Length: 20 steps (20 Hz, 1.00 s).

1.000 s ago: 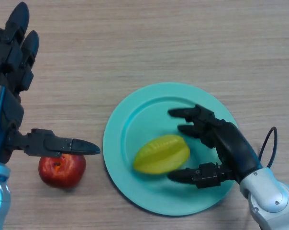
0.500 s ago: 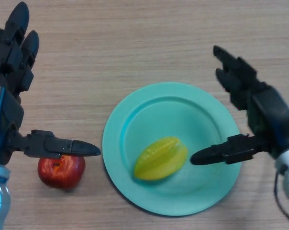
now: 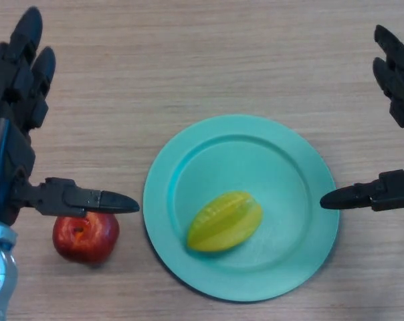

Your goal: Pick up the yellow starfruit and place it on the plate

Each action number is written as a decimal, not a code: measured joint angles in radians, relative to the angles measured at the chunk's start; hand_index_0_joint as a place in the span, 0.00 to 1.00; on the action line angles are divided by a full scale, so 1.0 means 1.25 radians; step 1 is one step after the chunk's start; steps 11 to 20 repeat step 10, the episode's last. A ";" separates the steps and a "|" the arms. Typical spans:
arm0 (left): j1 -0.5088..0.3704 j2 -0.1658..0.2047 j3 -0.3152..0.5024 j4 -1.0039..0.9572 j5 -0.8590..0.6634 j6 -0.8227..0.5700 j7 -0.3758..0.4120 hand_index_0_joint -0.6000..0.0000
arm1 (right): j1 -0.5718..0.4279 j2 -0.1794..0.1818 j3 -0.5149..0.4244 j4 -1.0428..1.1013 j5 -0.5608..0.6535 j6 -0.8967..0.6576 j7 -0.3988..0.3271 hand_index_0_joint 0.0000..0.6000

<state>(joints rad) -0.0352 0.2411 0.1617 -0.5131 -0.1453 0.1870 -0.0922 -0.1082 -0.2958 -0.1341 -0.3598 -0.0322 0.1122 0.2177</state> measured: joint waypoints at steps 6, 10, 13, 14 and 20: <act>-0.031 0.009 -0.002 0.062 -0.034 0.000 0.016 1.00 | -0.006 -0.001 -0.001 0.002 0.000 -0.003 -0.016 0.00; -0.045 0.014 -0.008 0.089 -0.019 -0.001 0.019 1.00 | -0.007 -0.001 -0.001 0.026 0.001 -0.012 -0.016 0.00; -0.045 0.014 -0.008 0.089 -0.019 -0.001 0.019 1.00 | -0.007 -0.001 -0.001 0.026 0.001 -0.012 -0.016 0.00; -0.045 0.014 -0.008 0.089 -0.019 -0.001 0.019 1.00 | -0.007 -0.001 -0.001 0.026 0.001 -0.012 -0.016 0.00; -0.045 0.014 -0.008 0.089 -0.019 -0.001 0.019 1.00 | -0.007 -0.001 -0.001 0.026 0.001 -0.012 -0.016 0.00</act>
